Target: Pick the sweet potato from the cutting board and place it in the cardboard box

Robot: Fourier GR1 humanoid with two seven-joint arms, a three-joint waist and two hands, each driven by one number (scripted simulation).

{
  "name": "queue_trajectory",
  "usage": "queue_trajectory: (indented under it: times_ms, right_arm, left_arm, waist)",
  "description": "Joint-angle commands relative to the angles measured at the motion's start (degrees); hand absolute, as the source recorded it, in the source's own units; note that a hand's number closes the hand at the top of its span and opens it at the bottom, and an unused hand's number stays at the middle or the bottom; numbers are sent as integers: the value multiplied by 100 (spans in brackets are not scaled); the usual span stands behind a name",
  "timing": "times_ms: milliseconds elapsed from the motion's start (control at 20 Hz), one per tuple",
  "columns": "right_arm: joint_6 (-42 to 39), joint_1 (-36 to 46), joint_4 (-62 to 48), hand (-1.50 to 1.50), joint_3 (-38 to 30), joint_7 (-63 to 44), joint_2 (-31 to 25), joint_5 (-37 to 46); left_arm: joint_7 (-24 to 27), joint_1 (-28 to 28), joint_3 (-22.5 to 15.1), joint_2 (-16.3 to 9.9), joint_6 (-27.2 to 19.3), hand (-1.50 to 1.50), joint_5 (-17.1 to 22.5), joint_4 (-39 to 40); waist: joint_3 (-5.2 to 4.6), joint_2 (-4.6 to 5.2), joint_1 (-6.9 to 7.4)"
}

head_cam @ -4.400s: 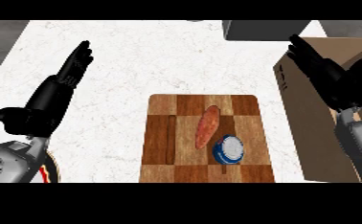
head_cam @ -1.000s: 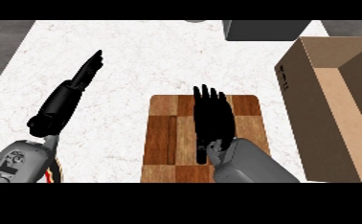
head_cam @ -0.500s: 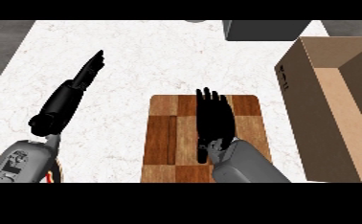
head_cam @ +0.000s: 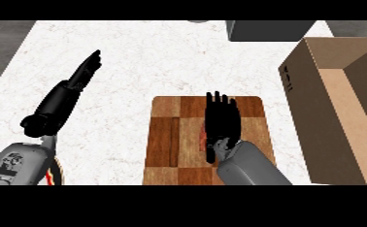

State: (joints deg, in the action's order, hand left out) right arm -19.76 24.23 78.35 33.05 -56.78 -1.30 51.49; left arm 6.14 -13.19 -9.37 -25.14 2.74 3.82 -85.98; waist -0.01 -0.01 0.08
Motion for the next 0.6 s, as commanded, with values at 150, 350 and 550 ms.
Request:
queue_trajectory:
  times_ms: [150,350,550]
  right_arm:
    - [585,-472,-318,-150,79,54,126,218]
    - [330,-179,-578,150,38,816,121,369]
    - [910,-192,-830,150,122,1335,27,825]
  left_arm:
    - [-166,446,-111,386,-27,0,-409,-609]
    - [-115,499,95,470,64,0,-516,-557]
    - [-20,-77,423,385,486,0,-398,109]
  waist:
    - [2,-2,18]
    - [2,-1,27]
    - [1,9,-1]
